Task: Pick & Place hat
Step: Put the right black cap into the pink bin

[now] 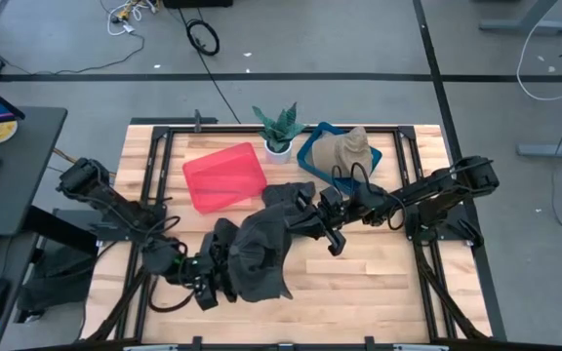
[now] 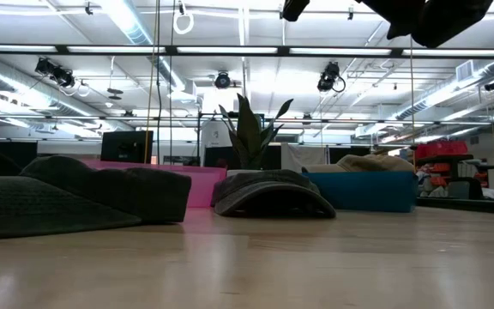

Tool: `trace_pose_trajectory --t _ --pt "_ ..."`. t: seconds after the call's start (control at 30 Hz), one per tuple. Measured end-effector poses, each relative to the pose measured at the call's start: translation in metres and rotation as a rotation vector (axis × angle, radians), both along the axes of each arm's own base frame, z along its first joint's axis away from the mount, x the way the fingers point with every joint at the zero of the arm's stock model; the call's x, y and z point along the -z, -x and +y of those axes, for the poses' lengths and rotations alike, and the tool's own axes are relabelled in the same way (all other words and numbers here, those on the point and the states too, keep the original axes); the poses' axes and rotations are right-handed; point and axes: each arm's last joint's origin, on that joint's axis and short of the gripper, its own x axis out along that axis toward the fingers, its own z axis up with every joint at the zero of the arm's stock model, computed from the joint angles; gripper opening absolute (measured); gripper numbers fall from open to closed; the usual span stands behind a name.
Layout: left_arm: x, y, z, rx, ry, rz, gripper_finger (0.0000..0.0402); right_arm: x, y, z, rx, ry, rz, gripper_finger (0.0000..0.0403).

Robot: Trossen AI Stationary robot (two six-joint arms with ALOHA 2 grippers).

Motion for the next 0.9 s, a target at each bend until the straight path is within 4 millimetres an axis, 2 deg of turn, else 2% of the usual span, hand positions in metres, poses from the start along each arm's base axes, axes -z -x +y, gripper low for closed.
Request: trace_pose_trajectory --t 0.23,0.43,0.57,0.73,0.9 --pt "0.007 -0.016 0.015 0.052 0.065 0.044 0.0206 0.0 0.0 0.0 0.0 0.0 0.003 0.0002" --pt "0.008 -0.018 0.017 0.059 0.086 0.052 0.0197 0.0 0.0 0.0 0.001 0.0 0.003 0.0002" --pt "0.008 -0.018 0.017 0.061 0.088 0.048 0.0144 0.0 0.0 0.0 0.001 0.0 0.002 0.0002" --pt "0.008 -0.018 0.017 0.065 0.089 0.05 0.0021 0.0 0.0 0.0 0.003 -0.002 0.003 0.0003" --pt "0.008 -0.016 0.015 0.069 0.085 0.051 0.0009 0.0 0.0 0.0 -0.001 -0.011 0.008 0.0004"
